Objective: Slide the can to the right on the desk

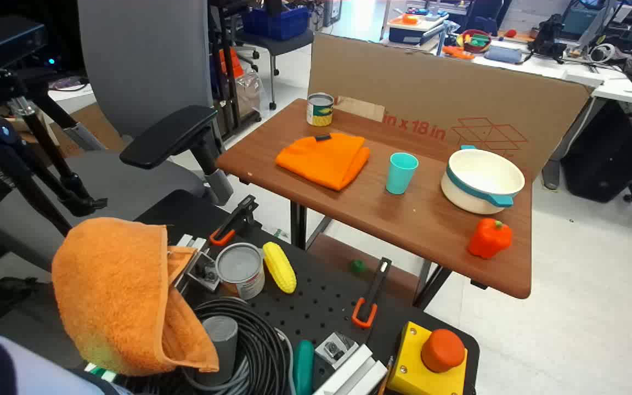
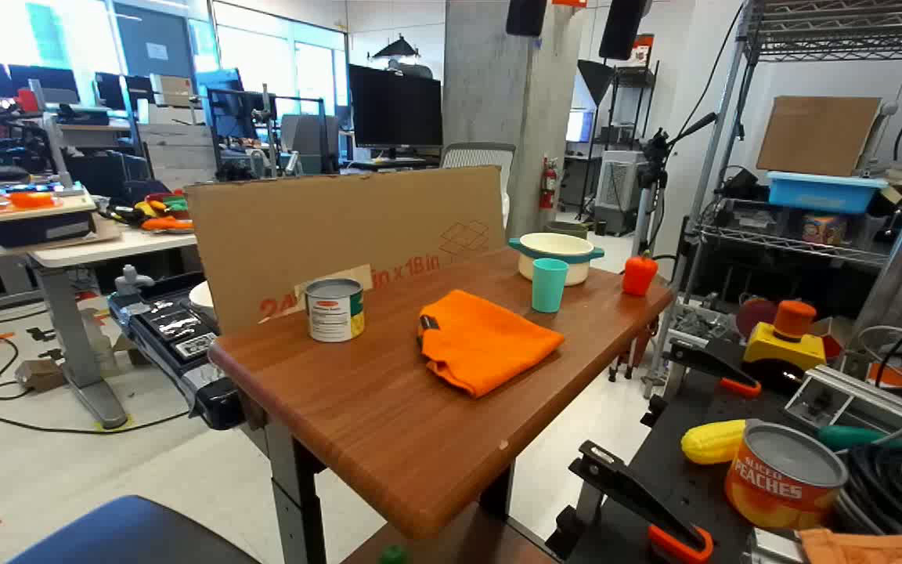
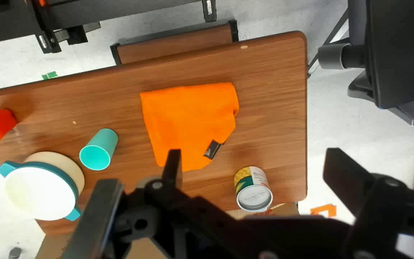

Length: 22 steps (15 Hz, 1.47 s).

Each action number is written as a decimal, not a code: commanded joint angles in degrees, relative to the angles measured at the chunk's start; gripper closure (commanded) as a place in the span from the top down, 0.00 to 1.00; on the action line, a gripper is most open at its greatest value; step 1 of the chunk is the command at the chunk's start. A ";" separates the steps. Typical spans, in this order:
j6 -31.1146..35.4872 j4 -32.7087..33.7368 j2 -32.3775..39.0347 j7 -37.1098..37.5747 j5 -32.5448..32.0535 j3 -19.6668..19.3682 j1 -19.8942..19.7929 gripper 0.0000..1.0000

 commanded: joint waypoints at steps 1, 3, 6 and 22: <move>-0.12 0.08 0.11 0.36 -0.50 -0.85 0.88 1.00; -0.12 0.08 0.11 0.36 -0.51 -0.85 0.88 1.00; -0.12 0.08 0.11 0.36 -0.51 -0.85 0.88 1.00; 2.80 32.08 43.07 -8.87 8.08 -6.28 2.34 1.00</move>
